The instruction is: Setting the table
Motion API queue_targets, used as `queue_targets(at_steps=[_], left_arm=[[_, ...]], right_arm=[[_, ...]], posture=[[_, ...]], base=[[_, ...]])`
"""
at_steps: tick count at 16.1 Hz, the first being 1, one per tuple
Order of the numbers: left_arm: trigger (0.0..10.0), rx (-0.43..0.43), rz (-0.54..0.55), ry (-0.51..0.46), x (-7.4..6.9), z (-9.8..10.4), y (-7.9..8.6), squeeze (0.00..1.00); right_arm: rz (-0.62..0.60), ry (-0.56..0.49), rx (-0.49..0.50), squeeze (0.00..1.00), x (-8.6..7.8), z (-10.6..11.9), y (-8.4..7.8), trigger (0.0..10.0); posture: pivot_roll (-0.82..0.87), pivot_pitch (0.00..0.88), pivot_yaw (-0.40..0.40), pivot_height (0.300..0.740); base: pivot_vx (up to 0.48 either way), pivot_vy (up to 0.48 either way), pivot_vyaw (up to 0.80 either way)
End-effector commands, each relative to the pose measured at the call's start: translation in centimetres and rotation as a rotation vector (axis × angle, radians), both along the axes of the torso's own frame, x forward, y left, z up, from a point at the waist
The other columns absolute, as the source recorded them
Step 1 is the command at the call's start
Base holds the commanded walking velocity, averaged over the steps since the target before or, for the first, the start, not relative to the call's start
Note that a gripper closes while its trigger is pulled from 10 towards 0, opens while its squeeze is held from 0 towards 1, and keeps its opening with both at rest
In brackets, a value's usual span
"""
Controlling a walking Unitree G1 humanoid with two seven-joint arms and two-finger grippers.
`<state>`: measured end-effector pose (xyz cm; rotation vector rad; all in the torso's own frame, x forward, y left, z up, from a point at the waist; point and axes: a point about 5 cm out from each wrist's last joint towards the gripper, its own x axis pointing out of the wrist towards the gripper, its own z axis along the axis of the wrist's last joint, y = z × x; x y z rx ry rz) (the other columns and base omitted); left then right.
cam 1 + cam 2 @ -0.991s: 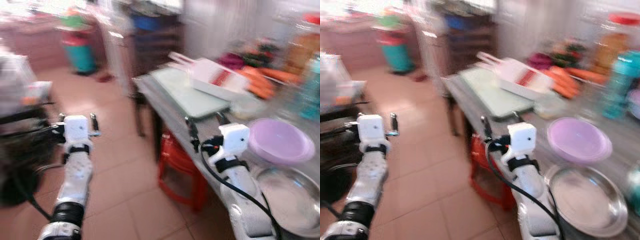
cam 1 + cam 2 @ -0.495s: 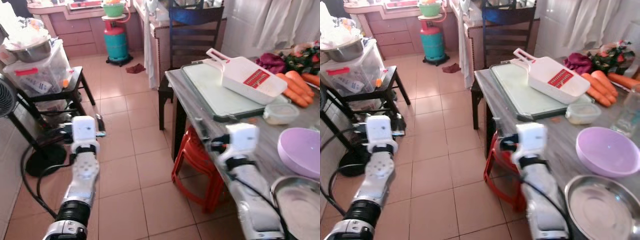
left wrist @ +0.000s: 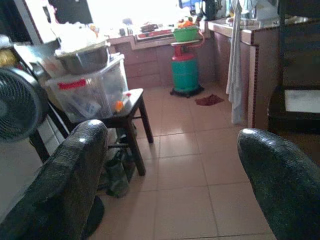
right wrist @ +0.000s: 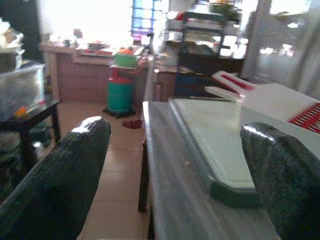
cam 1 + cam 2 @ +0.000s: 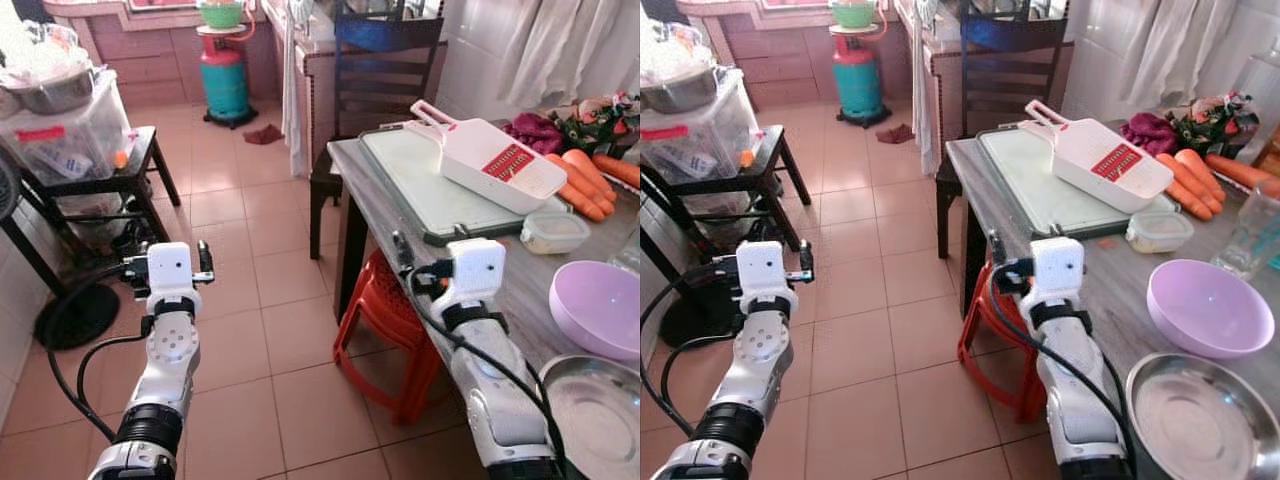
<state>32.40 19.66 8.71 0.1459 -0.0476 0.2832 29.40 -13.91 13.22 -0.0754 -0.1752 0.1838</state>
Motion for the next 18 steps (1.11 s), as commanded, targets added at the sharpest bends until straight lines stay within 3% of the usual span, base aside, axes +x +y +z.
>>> queue_targets(at_steps=[1, 6, 9, 12, 16, 18], left_arm=[[10.0, -0.030, 0.025, -0.002, -0.3, -0.3, -0.1, 0.00], [10.0, -0.052, 0.007, 0.015, -1.3, -1.5, -0.9, 0.00], [10.0, -0.060, -0.001, 0.038, -1.3, -1.9, -1.0, 0.00], [10.0, -0.068, -0.063, 0.047, -0.9, -1.9, -1.8, 0.00], [10.0, -0.066, -0.094, 0.051, -0.5, -1.5, -1.7, 0.00], [10.0, -0.065, -0.105, 0.064, -0.5, -1.7, -1.7, 0.00]], right_arm=[[0.045, -0.027, -0.039, 0.00, 0.5, 0.6, 0.1, 10.0], [0.104, -0.014, -0.040, 0.00, 0.7, 0.1, 0.9, 10.0], [0.087, 0.036, -0.054, 0.00, 0.4, -1.4, 1.5, 10.0], [0.081, 0.033, -0.041, 0.00, 0.5, -1.4, 1.9, 10.0], [-0.049, -0.003, 0.027, 0.00, 0.3, -1.0, 0.2, 10.0], [-0.059, -0.008, 0.038, 0.00, 0.1, -1.1, 0.1, 10.0]], posture=[[0.00, 0.000, -0.072, 0.740], [0.02, 0.000, -0.097, 0.740], [0.01, 0.000, -0.082, 0.740], [0.00, 0.000, -0.045, 0.740], [-0.02, 0.000, -0.007, 0.740], [-0.03, 0.000, 0.003, 0.740]], base=[[0.000, 0.000, 0.00], [0.000, 0.000, 0.00], [0.000, 0.000, 0.00], [0.000, 0.000, 0.00], [0.000, 0.000, 0.00], [0.000, 0.000, 0.45]])
